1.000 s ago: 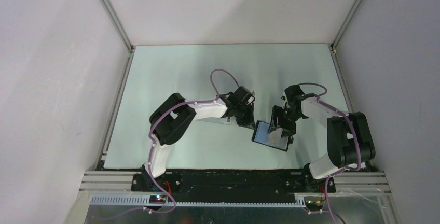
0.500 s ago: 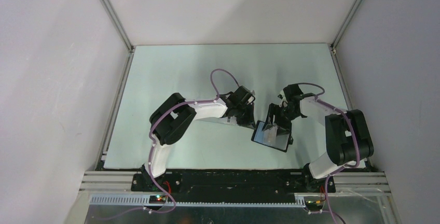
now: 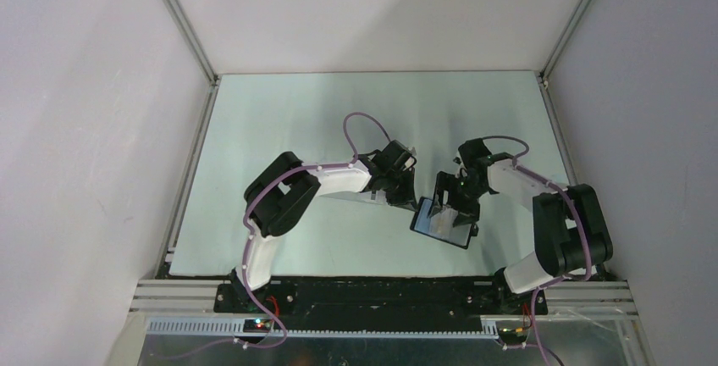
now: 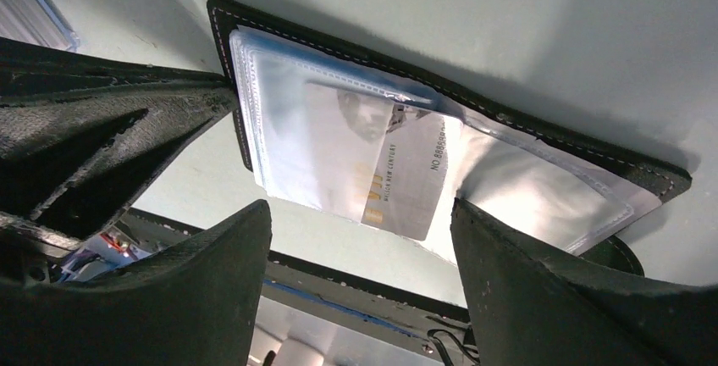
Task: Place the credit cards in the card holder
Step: Insert the credit card into the card holder.
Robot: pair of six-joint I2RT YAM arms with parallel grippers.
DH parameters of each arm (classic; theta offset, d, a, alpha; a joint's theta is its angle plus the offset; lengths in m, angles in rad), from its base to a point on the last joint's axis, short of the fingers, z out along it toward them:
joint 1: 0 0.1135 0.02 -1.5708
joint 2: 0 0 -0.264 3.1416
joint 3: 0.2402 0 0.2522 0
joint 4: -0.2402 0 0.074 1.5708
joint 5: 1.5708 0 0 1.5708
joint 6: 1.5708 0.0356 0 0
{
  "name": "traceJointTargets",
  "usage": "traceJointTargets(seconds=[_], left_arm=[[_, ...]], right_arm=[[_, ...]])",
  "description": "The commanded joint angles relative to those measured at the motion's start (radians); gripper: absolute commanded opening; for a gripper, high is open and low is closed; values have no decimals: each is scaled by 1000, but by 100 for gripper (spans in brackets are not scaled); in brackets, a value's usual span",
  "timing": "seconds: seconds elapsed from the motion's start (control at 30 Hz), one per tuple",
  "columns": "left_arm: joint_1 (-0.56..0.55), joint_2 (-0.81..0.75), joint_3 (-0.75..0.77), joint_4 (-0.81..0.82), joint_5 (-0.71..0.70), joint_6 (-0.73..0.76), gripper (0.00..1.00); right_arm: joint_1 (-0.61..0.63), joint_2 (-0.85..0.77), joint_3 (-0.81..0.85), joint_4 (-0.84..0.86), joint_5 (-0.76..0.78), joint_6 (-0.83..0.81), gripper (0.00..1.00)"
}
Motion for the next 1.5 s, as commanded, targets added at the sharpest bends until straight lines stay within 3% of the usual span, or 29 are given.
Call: traceJointTargets(seconds=[0.0, 0.5, 0.8, 0.87, 1.03, 1.2, 1.47], left_arm=[[5, 74, -34, -75, -78, 52, 0], [5, 70, -38, -76, -77, 51, 0], [4, 9, -66, -76, -101, 44, 0], [4, -29, -75, -76, -107, 42, 3], [8, -111, -95, -75, -117, 33, 21], [18, -158, -98, -74, -75, 9, 29], [18, -180, -83, -42, 14, 8, 39]], right_arm=[[16, -30, 7, -34, 48, 10, 81], [31, 41, 0, 120, -172, 114, 65], [36, 85, 55, 113, -158, 89, 56], [37, 73, 61, 79, -127, 76, 56], [47, 17, 68, 9, -37, 43, 61], [41, -16, 54, -18, -5, 32, 61], [-3, -21, 8, 7, -32, 29, 42]])
